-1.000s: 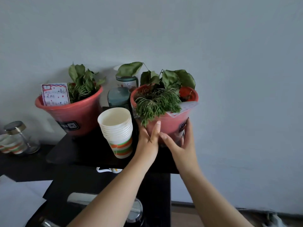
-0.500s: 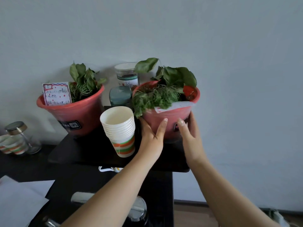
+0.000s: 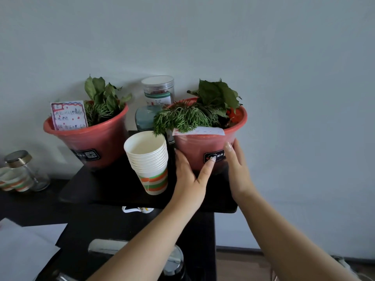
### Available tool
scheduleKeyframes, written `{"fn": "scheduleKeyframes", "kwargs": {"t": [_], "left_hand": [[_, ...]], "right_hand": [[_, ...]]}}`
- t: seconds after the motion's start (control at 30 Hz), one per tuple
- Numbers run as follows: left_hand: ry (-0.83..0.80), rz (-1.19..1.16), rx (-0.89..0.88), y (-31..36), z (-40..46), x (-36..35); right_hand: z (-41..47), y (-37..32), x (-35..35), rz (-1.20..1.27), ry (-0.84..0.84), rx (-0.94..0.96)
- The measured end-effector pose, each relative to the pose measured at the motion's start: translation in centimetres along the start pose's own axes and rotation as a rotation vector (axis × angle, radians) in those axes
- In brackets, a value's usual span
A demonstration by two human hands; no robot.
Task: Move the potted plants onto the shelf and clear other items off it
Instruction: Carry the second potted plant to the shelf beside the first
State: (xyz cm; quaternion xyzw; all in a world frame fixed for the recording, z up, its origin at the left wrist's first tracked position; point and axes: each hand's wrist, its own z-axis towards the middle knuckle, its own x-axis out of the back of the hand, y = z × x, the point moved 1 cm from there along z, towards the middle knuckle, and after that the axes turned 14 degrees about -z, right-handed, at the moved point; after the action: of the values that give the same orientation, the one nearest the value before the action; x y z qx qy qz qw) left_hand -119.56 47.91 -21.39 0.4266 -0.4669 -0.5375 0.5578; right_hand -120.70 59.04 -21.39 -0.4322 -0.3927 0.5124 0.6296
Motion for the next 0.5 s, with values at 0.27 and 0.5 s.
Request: {"fn": "scheduleKeyframes", "kwargs": {"t": [0.27, 0.5], "left_hand": [[-0.057, -0.033, -0.032, 0.0, 1.8, 1.6], [-0.079, -0.041, -0.038, 0.1, 1.7, 2.0]], "right_hand": [[-1.6, 1.0, 0.3, -0.032, -0.008, -0.041], [0.2, 0.3, 0.9, -0.102, -0.041, -0.064]]}}
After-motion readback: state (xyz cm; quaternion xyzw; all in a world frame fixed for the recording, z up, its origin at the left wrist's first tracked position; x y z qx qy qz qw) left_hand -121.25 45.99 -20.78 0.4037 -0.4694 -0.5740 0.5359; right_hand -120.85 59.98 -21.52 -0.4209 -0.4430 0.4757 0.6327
